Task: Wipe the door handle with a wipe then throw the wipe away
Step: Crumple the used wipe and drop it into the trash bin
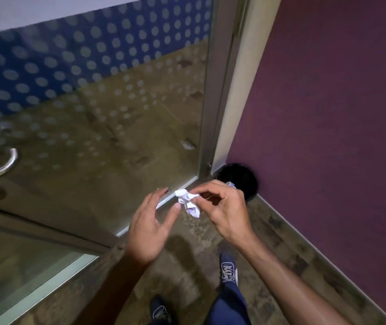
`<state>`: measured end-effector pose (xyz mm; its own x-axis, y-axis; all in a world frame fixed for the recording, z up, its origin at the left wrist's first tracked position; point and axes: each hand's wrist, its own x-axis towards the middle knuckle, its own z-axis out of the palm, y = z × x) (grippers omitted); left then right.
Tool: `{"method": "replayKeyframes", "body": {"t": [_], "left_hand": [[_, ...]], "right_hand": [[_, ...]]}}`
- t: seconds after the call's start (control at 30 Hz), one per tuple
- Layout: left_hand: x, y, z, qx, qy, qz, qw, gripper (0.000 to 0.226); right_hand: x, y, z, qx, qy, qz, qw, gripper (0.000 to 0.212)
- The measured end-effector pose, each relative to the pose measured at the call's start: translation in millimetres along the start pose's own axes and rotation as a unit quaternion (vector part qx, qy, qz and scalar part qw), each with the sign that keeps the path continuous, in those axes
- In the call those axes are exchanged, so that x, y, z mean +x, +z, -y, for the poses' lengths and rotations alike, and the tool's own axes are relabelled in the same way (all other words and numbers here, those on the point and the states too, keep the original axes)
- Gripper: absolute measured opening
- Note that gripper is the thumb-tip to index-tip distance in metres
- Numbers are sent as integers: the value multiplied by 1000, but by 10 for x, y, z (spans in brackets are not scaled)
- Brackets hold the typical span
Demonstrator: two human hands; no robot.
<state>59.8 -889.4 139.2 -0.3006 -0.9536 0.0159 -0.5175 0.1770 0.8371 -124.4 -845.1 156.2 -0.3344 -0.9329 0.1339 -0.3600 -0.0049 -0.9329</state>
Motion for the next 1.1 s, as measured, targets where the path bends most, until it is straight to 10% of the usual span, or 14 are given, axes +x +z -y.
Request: {"method": "replayKeyframes", "body": {"t": [0.3,0.8,1.1], "left_hand": [[743,1625,-56,197,153,-1,968,70],[1944,3913,870,264,137,31,954,69],[2431,4988,2098,331,118,62,934,70]], "right_hand": [[587,-1157,-1108,-137,8,-78,987,14],[1621,-1627,-3876,-180,80,-88,976,37],[1936,-1267,-5788,-208,161,-69,962,14]]}}
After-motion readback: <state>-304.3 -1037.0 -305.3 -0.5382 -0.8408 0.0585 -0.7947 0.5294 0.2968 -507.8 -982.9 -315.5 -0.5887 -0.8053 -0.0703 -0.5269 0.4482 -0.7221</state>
